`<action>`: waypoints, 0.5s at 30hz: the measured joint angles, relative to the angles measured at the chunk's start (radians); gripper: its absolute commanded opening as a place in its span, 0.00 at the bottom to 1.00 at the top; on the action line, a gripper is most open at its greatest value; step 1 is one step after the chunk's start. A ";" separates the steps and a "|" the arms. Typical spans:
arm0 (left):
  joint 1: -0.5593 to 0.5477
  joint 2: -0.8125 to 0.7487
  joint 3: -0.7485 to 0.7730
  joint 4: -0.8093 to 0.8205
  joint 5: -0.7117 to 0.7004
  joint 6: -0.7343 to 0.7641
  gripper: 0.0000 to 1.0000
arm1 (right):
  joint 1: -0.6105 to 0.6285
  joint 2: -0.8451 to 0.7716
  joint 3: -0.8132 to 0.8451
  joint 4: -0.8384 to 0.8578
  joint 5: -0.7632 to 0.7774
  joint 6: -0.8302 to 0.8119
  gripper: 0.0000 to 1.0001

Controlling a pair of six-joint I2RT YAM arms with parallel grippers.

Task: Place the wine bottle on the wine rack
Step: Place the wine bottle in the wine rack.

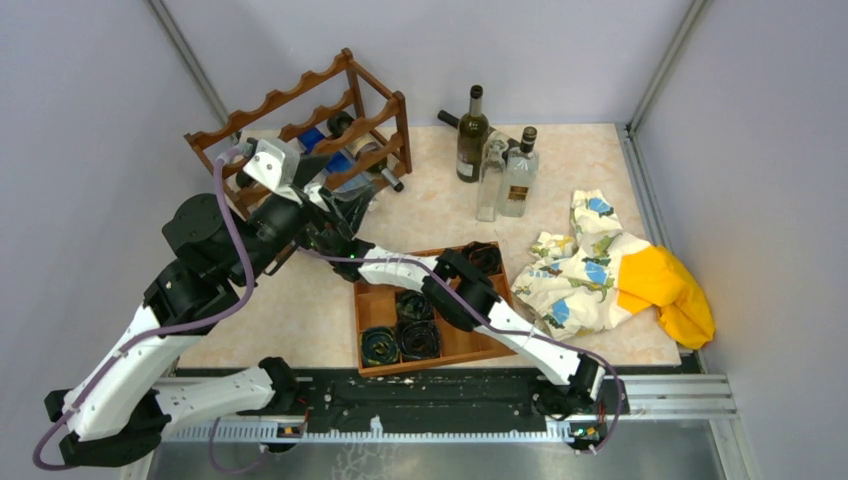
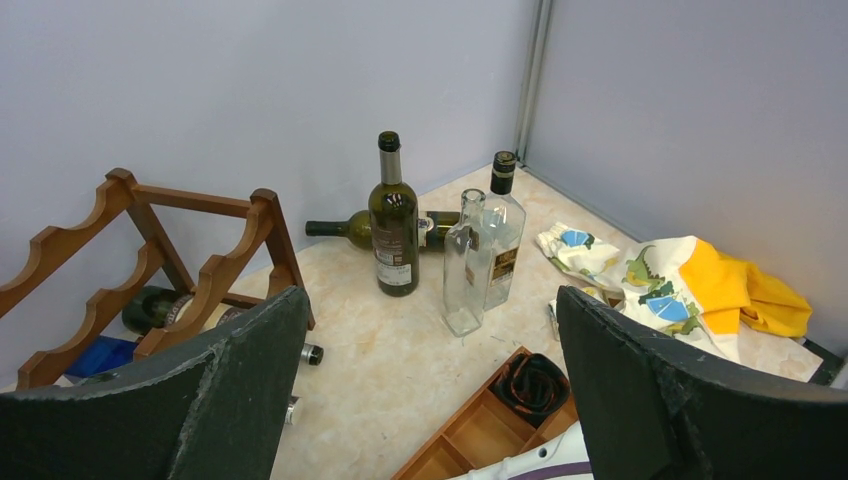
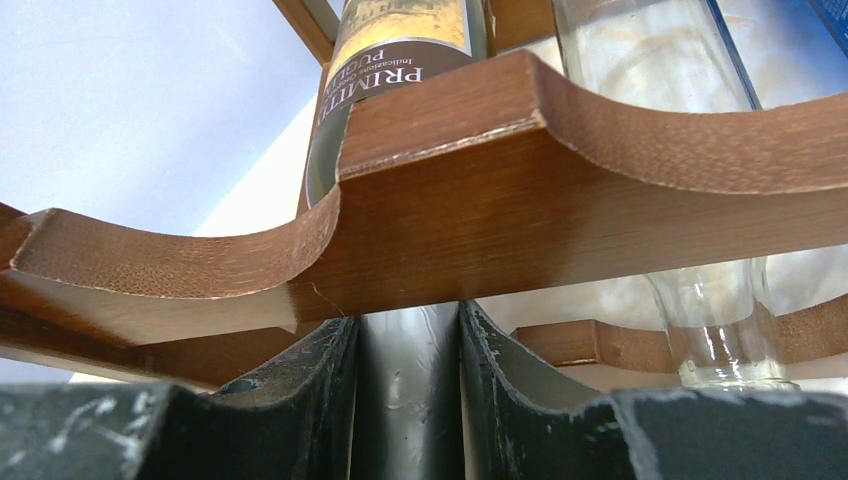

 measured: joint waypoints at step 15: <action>0.000 0.001 0.000 0.000 0.006 -0.005 0.99 | 0.005 0.009 0.006 0.048 -0.018 -0.070 0.48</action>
